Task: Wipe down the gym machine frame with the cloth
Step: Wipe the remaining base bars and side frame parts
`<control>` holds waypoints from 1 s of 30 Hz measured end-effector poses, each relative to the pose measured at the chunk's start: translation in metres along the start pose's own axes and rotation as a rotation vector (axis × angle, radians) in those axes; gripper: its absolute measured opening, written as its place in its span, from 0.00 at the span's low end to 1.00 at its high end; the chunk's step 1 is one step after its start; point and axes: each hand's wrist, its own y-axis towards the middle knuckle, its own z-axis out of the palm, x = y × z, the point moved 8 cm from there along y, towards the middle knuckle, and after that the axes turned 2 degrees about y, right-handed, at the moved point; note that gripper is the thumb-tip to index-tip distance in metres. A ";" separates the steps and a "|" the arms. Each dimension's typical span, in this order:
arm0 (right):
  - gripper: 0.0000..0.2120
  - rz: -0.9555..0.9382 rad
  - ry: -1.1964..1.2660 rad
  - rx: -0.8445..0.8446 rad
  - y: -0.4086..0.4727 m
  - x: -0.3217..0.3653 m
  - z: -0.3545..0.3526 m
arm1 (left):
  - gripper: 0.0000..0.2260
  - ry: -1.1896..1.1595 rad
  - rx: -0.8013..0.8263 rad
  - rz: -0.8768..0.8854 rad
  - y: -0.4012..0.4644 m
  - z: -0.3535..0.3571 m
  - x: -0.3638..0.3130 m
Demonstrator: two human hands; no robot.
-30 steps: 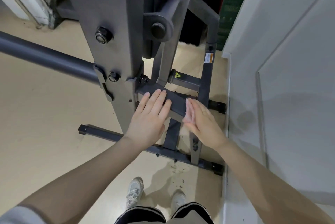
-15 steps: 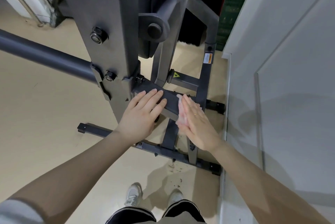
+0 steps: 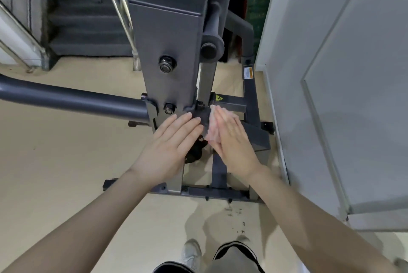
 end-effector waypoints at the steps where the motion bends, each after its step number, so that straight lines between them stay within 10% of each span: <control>1: 0.34 0.082 -0.060 -0.058 -0.012 -0.014 -0.003 | 0.24 0.005 0.009 0.017 -0.003 0.003 0.002; 6: 0.27 0.397 -0.036 -0.146 -0.018 -0.030 0.004 | 0.26 -0.033 0.018 0.090 -0.013 0.019 0.003; 15: 0.30 0.279 -0.175 -0.257 -0.055 -0.071 -0.013 | 0.23 -0.021 -0.028 0.277 0.013 0.030 -0.028; 22: 0.22 0.594 0.974 -0.122 -0.081 -0.125 0.017 | 0.27 0.134 0.071 0.342 0.040 0.067 -0.071; 30: 0.29 0.377 0.905 -0.019 -0.072 -0.125 0.011 | 0.16 0.200 -0.021 0.059 0.067 0.092 -0.100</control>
